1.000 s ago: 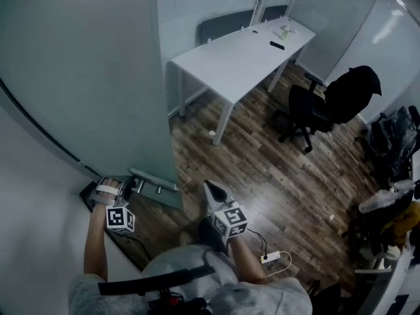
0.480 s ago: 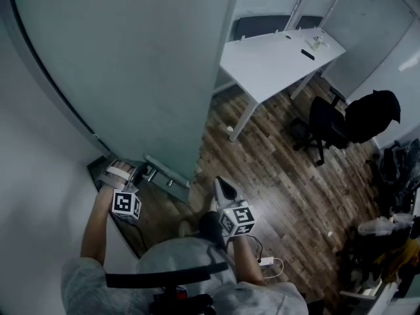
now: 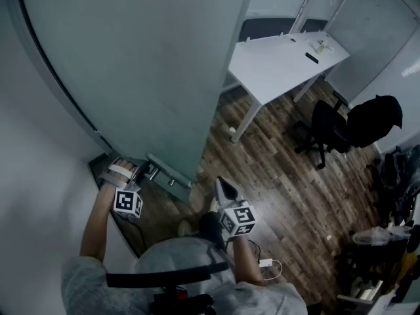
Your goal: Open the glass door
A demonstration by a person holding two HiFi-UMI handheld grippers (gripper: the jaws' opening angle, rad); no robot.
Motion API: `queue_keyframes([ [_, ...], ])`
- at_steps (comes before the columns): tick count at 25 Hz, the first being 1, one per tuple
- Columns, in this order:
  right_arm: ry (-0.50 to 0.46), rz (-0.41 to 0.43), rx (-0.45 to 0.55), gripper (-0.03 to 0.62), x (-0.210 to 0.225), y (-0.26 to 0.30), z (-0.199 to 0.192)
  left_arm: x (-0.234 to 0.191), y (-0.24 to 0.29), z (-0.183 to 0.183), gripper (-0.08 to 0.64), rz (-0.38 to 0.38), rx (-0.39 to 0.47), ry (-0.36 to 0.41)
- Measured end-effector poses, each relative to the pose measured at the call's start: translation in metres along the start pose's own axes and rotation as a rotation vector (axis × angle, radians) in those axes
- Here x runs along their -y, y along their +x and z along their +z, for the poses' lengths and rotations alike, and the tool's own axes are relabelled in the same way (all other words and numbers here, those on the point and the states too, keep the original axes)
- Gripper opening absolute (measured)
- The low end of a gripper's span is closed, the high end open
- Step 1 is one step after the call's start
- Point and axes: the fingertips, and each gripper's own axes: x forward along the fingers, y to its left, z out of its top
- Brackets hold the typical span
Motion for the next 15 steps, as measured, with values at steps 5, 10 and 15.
queue_keyframes([
  [5, 0.010, 0.000, 0.001, 0.002, 0.0027, -0.0004, 0.0032, -0.0035, 0.0002, 0.0010, 0.106, -0.035, -0.010, -0.028],
  [10, 0.007, 0.001, 0.003, 0.002, 0.0035, -0.0002, 0.0069, -0.0023, 0.0008, 0.0001, 0.150, -0.042, -0.020, -0.027],
  [15, 0.004, -0.003, 0.008, 0.002, 0.0028, -0.0050, 0.0037, 0.0009, -0.0057, -0.0005, 0.200, -0.030, -0.020, -0.058],
])
